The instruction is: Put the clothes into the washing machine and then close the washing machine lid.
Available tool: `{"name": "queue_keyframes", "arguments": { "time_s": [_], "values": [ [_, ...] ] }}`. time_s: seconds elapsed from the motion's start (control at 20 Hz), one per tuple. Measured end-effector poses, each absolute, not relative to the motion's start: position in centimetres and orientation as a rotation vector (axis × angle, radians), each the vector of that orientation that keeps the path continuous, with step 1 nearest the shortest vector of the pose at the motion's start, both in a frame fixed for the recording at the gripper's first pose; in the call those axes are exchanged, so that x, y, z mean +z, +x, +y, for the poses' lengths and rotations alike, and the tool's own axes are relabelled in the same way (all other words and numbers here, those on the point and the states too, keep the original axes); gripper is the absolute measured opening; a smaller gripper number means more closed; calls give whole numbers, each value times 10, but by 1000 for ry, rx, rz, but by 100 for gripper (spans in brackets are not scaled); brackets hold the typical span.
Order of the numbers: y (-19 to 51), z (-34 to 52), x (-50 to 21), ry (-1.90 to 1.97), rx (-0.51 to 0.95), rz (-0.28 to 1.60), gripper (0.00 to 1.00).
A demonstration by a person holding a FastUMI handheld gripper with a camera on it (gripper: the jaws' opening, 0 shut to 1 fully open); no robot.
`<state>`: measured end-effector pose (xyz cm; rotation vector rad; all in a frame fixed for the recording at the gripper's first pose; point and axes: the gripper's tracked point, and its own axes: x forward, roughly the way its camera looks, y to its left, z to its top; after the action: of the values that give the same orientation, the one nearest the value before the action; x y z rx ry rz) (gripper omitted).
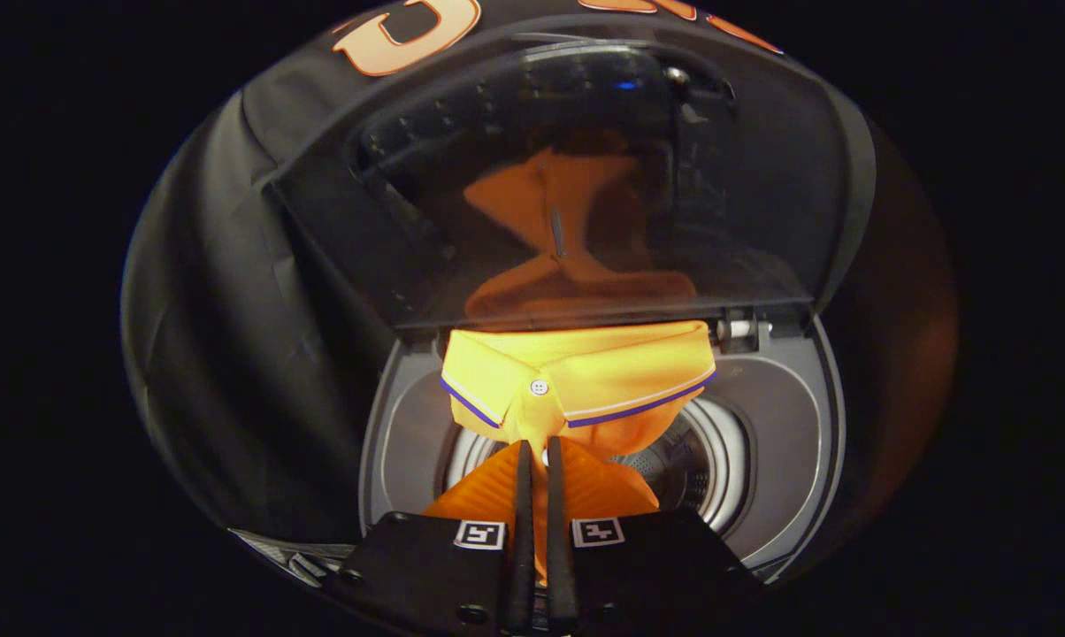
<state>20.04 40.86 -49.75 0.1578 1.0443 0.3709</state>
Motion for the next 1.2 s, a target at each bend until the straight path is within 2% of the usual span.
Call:
{"name": "queue_keyframes", "arguments": {
  "time_s": [0.45, 0.55, 0.65, 0.75, 1.0, 1.05, 1.15, 1.2],
  "values": [
    [199, 389, -558, 157, 261, 1110, 14],
    [195, 390, -562, 134, 290, 1135, 14],
    [205, 399, -558, 128, 314, 1079, 14],
    [218, 404, -548, 122, 321, 1032, 9],
    [222, 398, -545, 108, 285, 1048, 9],
    [223, 398, -543, 112, 282, 1040, 10],
    [226, 395, -543, 101, 267, 1030, 24],
    [226, 394, -543, 95, 262, 1028, 27]
  ]
}}
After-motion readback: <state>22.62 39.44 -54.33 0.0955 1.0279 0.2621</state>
